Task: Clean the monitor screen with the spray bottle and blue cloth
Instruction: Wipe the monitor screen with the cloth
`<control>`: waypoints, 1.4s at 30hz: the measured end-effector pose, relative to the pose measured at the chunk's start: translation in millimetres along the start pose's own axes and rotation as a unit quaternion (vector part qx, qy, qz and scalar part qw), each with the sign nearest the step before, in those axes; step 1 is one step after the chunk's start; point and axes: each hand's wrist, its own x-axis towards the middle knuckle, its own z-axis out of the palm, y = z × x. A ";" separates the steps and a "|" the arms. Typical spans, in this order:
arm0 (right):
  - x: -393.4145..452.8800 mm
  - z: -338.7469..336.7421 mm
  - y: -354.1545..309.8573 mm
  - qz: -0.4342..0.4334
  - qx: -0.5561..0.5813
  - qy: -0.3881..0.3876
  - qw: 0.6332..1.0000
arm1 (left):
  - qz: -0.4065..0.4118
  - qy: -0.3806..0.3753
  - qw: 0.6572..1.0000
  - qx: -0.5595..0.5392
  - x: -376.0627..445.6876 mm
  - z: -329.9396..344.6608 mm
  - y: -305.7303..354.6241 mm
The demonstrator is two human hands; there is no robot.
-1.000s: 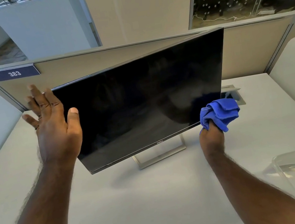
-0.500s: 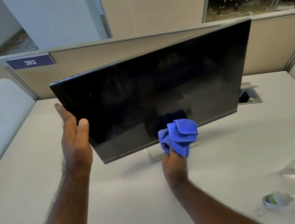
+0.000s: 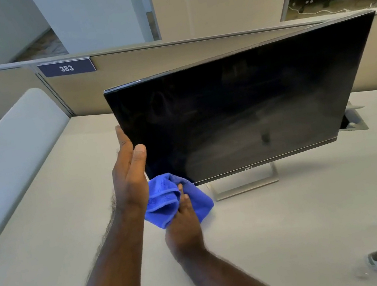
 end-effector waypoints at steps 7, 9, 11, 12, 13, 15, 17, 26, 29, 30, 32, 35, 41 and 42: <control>8.0 7.2 18.2 -0.092 -0.155 -0.043 0.983 | -0.010 -0.005 1.000 0.014 -0.5 0.7 7.3; 15.1 8.8 8.1 -0.096 -0.188 -0.014 0.977 | -0.003 -0.005 1.000 0.017 -1.0 1.2 8.8; 34.0 5.1 -3.1 -0.095 -0.192 0.003 0.977 | 0.002 0.005 1.000 0.006 -1.2 -0.4 10.0; 44.1 2.4 -9.9 -0.094 -0.181 -0.003 0.979 | -0.001 0.008 1.000 -0.012 -1.2 -1.8 11.5; 53.6 0.4 -15.8 -0.110 -0.172 0.007 0.979 | -0.005 0.007 0.999 -0.031 -1.7 -2.9 14.0; 69.8 -2.9 -31.9 -0.145 -0.149 0.062 0.976 | -0.007 0.001 0.999 -0.046 0.0 -5.1 20.5; 87.8 -8.9 -49.6 -0.179 -0.095 0.090 0.975 | 0.001 0.001 0.999 -0.043 3.9 -7.6 27.7; 153.2 -26.6 -108.0 -0.315 -0.133 0.078 0.937 | 0.090 0.066 0.994 0.014 32.2 -8.9 60.3; 148.5 -34.3 -99.5 -0.342 -0.158 0.081 0.923 | 0.091 0.064 0.992 0.054 33.0 -6.9 64.5; 144.2 -36.9 -93.6 -0.345 -0.177 0.080 0.918 | 0.098 0.060 0.990 0.081 32.3 -6.3 65.4; 137.3 -41.4 -78.1 -0.339 -0.217 0.082 0.912 | 0.122 0.060 0.982 0.128 31.5 -4.3 67.0; 138.2 -60.8 -49.8 -0.315 -0.242 0.121 0.910 | 0.141 0.057 0.964 0.217 31.8 3.0 68.8; 146.3 -142.7 -11.1 -0.072 -0.011 0.223 0.972 | 0.149 0.011 0.939 0.309 34.3 20.3 74.2; 152.4 -156.5 -9.2 -0.045 0.037 0.247 0.967 | 0.152 0.008 0.935 0.320 34.5 22.7 74.5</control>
